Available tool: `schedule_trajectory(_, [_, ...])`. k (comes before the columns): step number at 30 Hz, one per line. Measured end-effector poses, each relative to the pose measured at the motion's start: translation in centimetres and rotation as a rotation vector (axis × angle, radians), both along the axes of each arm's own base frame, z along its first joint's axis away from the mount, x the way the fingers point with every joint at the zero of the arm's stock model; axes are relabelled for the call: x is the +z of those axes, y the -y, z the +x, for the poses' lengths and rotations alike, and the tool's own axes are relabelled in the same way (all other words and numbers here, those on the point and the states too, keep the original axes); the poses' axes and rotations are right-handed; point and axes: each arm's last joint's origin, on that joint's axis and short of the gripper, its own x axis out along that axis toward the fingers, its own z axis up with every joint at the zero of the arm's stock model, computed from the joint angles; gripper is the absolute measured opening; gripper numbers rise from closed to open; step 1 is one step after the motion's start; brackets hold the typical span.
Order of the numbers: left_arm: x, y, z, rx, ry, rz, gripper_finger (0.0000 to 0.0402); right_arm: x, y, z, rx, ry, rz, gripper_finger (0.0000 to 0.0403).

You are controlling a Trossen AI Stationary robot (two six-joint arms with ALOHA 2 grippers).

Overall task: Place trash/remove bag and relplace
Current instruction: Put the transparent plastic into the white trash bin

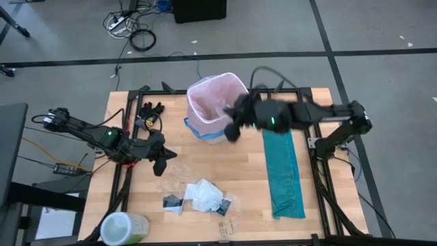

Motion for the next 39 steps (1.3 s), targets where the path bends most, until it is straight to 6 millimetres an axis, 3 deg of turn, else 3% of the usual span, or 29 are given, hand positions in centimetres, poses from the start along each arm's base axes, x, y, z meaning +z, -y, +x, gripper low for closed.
schedule_trajectory(6, [0.0, 0.0, 0.0, 0.003, 0.0, 0.002, 0.001, -1.7, 6.1, 0.3, -0.027, -0.146, 0.024, 0.0001])
schedule_trajectory(10, [0.0, 0.0, 0.0, 0.003, -0.002, 0.003, 0.0011, -2.5, 7.7, 0.3, 0.055, -0.223, 0.046, 0.0036])
schedule_trajectory(17, [-0.4, -0.1, -0.3, 0.011, -0.051, 0.011, 0.0011, -2.0, 7.3, 0.1, 0.104, -0.194, 0.044, 0.0174])
schedule_trajectory(22, [-1.9, -0.6, -1.5, 0.097, -0.244, -0.004, 0.0011, -0.2, 4.6, 0.1, 0.209, -0.066, 0.009, 0.0211])
schedule_trajectory(27, [-2.9, 0.0, -1.3, 0.091, -0.357, -0.053, 0.0004, 2.0, 1.0, -2.0, 0.279, 0.037, 0.008, 0.018])
schedule_trajectory(36, [-6.7, 3.4, 0.9, 0.136, -0.634, -0.193, 0.0002, 4.9, -4.6, -7.0, 0.281, 0.144, -0.032, 0.0022])
schedule_trajectory(39, [-7.9, 4.8, 1.3, 0.18, -0.704, -0.242, 0.0001, 5.6, -5.9, -8.6, 0.296, 0.172, -0.032, 0.0008])
